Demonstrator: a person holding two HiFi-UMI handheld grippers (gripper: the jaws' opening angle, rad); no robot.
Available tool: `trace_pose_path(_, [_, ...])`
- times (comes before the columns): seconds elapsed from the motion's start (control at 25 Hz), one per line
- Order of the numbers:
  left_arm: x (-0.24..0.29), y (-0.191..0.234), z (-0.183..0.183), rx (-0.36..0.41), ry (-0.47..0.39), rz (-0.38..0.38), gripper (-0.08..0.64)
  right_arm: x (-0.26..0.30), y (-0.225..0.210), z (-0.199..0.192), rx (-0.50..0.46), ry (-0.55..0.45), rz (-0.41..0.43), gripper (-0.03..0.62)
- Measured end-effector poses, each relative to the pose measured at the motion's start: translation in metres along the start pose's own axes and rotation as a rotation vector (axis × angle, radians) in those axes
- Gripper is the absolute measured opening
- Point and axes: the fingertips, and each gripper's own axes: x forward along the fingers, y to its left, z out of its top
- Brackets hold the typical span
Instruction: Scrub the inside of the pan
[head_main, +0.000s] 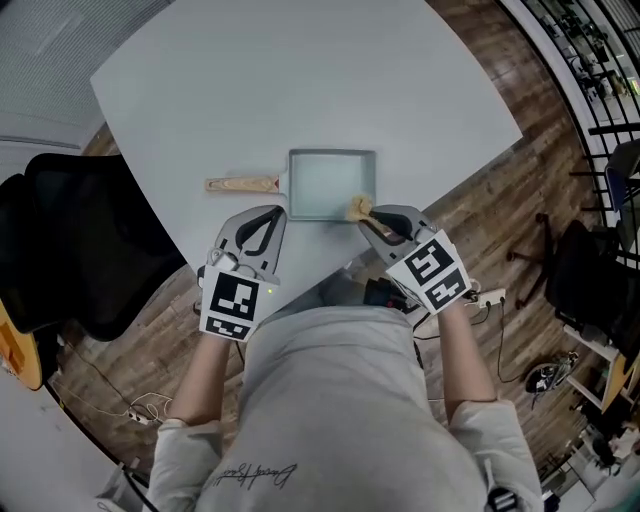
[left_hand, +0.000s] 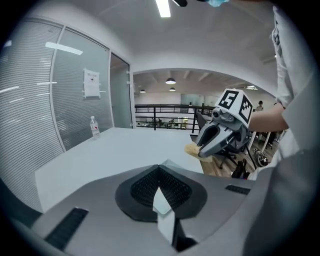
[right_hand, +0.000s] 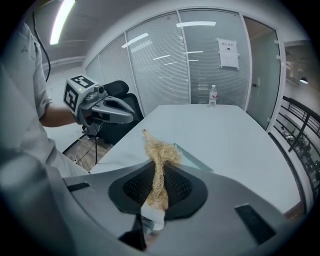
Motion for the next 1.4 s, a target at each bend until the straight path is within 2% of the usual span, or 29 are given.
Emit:
trace_pose_path(0.12, [-0.009, -0.011, 0.002, -0.071, -0.037, 0.022, 0.011, -0.008, 0.009, 0.004, 0.023, -0.043, -0.001, 0.067])
trace_pose_path(0.28, [-0.015, -0.017, -0.006, -0.146, -0.044, 0.044, 0.011, -0.013, 0.021, 0.007, 0.052, -0.081, 0.004, 0.066])
trace_pose_path(0.48, [-0.022, -0.013, 0.002, -0.249, -0.115, 0.08, 0.011, -0.018, 0.026, 0.016, 0.098, -0.136, 0.007, 0.066])
trace_pose_path(0.68, [-0.02, -0.009, 0.007, -0.224, -0.128, 0.095, 0.011, -0.013, 0.027, 0.029, 0.098, -0.173, 0.001, 0.066])
trace_pose_path(0.92, [-0.02, -0.004, 0.007, -0.216, -0.126, 0.116, 0.011, -0.008, 0.032, 0.038, 0.091, -0.203, 0.032, 0.066])
trace_pose_path(1.4, [-0.02, -0.007, 0.009, -0.217, -0.138, 0.108, 0.011, -0.006, 0.03, 0.039, 0.081, -0.209, 0.02, 0.064])
